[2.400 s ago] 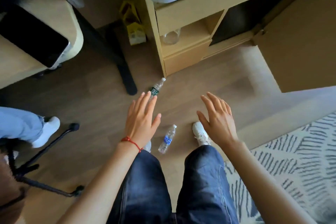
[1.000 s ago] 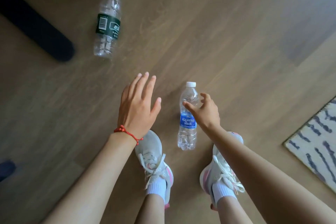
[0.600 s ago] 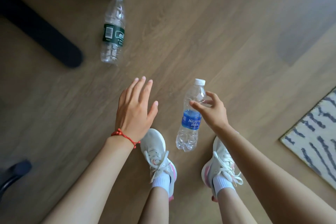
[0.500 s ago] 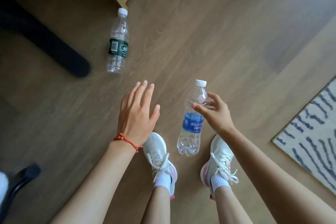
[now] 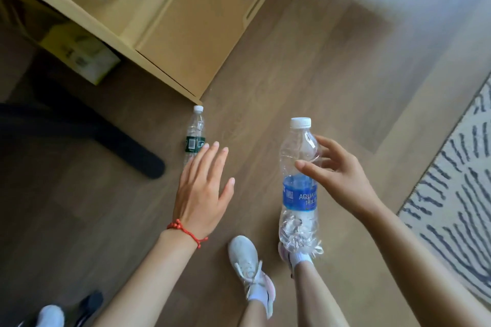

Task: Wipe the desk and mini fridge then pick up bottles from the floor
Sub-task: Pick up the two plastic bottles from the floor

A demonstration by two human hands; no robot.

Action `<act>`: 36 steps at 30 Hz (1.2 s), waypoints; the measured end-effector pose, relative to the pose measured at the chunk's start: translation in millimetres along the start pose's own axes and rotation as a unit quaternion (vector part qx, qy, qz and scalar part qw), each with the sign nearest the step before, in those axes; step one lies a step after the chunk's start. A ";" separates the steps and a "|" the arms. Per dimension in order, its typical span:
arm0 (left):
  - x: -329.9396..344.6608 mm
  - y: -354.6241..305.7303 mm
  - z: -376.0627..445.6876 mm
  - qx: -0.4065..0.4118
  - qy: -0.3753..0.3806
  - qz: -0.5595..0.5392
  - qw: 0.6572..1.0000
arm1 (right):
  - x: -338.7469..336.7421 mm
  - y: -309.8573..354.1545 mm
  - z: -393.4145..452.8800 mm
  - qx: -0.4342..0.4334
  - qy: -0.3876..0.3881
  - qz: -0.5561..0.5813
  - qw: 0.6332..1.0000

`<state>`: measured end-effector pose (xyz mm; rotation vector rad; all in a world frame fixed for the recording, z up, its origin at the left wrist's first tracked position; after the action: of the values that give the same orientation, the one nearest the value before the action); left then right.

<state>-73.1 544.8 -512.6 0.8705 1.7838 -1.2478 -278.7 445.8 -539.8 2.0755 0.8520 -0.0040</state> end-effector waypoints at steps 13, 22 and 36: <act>40.3 124.0 78.1 -0.217 -0.017 -0.108 0.970 | 28.7 -20.0 91.3 0.025 0.025 0.086 0.996; 117.4 213.4 112.3 -0.308 0.016 -0.135 0.942 | 62.9 -81.5 161.6 0.032 0.013 0.097 0.995; 233.4 315.2 132.9 -0.402 0.031 -0.183 0.897 | 131.2 -150.9 212.8 0.047 0.032 0.105 0.993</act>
<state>117.5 530.9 -879.9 0.0958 2.3064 -0.5593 -201.8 425.0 -820.7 2.2556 0.6787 0.1408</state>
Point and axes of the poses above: each hand's wrist, its own z-axis towards the middle knuckle, its own x-axis out of the palm, y = z × x, the point moved 10 cm from there along z, towards the middle knuckle, and after that the axes turned 4 degrees about -z, right-handed, at the moved point
